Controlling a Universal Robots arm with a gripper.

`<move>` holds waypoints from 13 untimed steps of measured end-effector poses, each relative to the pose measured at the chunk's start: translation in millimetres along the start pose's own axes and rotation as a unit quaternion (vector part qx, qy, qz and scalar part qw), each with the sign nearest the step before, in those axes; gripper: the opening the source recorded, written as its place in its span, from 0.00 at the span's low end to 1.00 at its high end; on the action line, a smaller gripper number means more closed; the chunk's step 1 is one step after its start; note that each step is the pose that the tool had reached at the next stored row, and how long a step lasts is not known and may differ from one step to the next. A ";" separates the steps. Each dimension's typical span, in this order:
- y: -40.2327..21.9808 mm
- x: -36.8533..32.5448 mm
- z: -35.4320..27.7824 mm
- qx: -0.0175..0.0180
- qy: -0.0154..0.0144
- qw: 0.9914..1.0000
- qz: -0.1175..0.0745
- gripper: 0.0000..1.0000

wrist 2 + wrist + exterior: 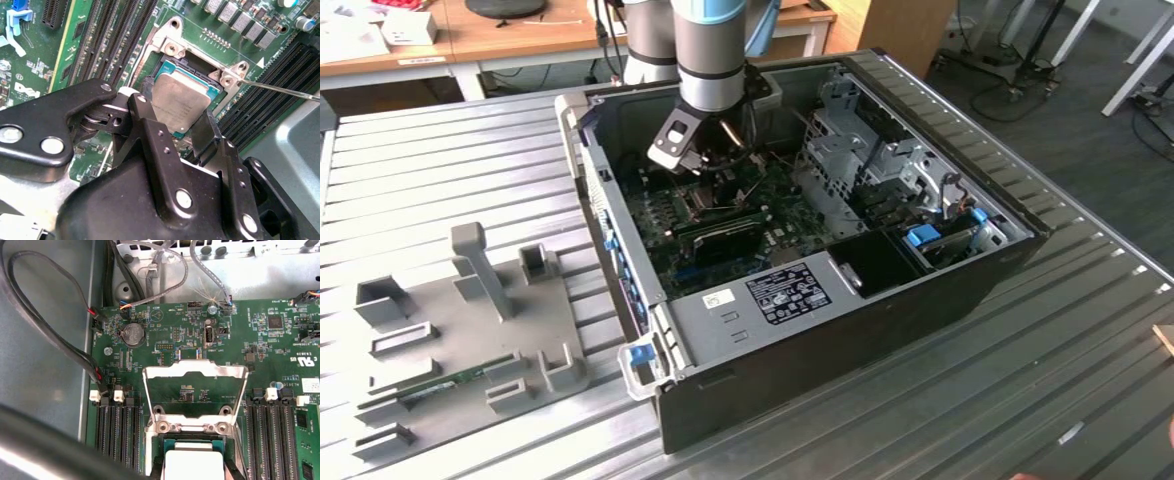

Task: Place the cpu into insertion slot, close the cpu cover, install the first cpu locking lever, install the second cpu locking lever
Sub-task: 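Place the cpu into insertion slot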

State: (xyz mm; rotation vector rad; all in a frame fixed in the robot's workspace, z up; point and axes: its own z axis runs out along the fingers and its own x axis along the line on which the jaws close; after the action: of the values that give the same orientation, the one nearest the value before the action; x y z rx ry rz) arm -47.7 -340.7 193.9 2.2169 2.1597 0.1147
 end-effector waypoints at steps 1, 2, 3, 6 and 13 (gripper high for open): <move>0.0 0.0 0.2 0.000 0.000 1.000 0.000 0.54; -0.1 0.0 0.4 0.000 0.000 1.000 0.000 0.54; -0.1 0.0 0.5 0.000 0.000 1.000 0.001 0.54; -0.1 0.0 0.8 0.000 0.000 1.000 0.001 0.54; -0.1 0.0 1.1 0.000 0.000 1.000 0.002 0.54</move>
State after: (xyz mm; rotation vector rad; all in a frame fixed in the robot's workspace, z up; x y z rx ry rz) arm -47.7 -340.7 192.8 2.2208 2.1557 0.1151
